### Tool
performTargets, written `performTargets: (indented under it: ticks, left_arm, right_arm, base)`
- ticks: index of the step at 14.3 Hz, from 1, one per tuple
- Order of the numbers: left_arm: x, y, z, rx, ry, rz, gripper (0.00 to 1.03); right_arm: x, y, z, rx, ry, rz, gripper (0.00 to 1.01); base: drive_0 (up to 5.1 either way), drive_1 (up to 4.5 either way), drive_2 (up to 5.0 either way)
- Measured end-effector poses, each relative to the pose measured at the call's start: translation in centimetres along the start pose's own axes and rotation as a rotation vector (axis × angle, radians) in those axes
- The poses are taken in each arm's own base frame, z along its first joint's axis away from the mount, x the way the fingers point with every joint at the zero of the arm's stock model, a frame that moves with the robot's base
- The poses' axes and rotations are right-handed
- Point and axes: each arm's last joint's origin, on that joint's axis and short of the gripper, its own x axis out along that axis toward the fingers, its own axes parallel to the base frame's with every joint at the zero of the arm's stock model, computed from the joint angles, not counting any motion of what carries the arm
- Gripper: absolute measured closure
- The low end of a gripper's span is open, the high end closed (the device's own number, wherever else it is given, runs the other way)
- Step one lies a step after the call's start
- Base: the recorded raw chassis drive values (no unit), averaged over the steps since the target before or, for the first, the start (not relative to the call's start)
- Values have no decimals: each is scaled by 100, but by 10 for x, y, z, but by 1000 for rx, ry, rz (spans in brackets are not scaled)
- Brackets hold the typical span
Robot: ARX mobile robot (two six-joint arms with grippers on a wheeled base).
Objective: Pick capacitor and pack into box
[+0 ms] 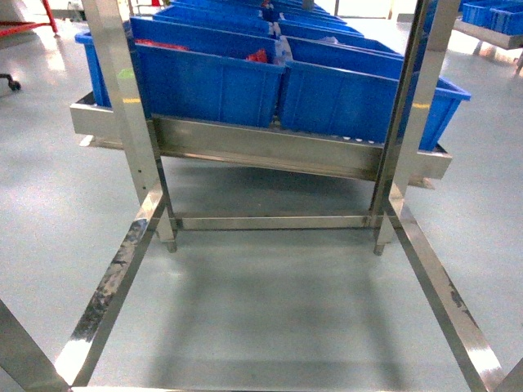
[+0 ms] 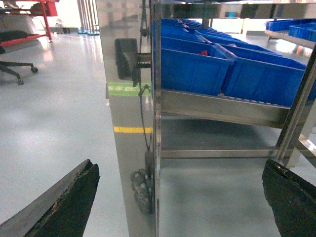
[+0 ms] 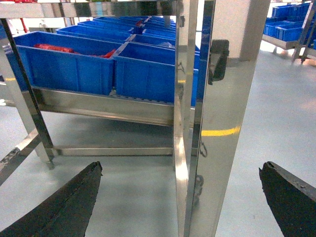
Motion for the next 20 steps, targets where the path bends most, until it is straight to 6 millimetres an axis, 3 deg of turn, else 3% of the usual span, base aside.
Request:
performTargets:
  ticks: [20]
  left_arm:
    - [0,0,0,0,0,0,5]
  right_arm:
    - [0,0,0,0,0,0,3]
  base:
    - [0,0,0]
